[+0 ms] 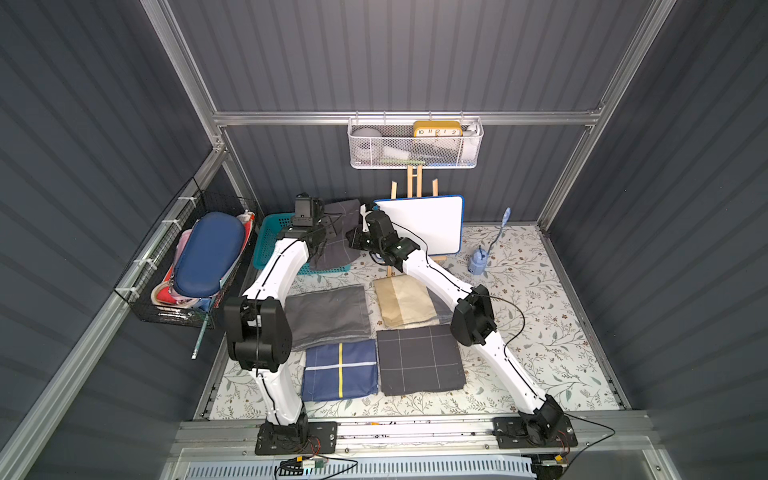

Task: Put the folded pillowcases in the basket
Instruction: Move the basket to the center of the board.

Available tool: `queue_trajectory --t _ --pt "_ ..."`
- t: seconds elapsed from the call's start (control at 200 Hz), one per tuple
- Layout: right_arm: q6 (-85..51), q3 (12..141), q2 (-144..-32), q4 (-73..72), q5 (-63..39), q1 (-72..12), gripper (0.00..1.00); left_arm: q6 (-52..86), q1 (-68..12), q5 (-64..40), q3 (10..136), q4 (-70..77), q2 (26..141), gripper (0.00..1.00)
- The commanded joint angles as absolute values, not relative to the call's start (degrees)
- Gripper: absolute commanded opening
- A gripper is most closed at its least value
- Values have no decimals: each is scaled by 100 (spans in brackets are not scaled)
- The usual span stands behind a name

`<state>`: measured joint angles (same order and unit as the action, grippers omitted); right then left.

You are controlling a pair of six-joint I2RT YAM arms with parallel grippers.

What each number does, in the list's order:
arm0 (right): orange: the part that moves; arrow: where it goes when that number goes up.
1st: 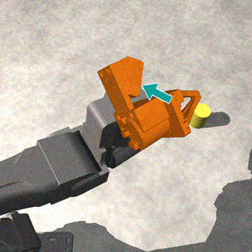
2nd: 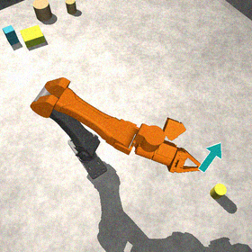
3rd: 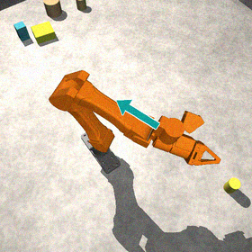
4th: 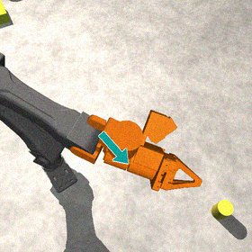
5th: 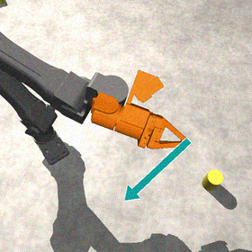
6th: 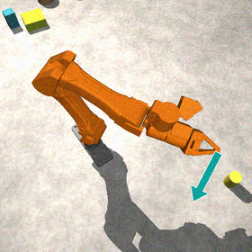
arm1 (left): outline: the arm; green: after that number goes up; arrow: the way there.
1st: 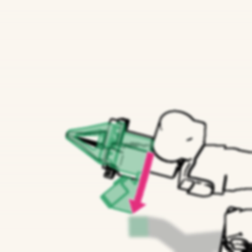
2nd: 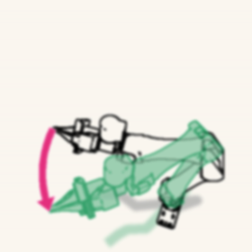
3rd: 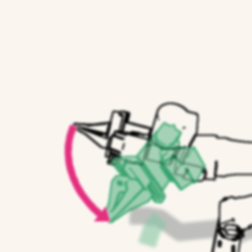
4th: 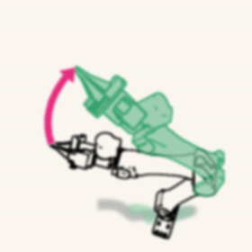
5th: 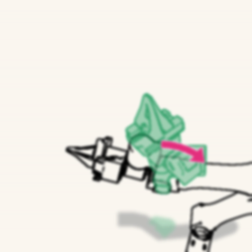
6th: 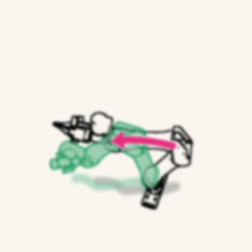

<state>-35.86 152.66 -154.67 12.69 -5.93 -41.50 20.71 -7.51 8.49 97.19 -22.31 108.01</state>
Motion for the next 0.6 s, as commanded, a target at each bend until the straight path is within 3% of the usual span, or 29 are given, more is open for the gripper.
queue_trajectory --t 0.0,0.595 --pt "-3422 15744 -15771 775 -562 -4339 8 1951 -674 975 10009 -1945 10965 0" --pt "-2965 15871 -16099 1706 811 -4605 3 2034 -563 570 10372 -2312 12207 0"
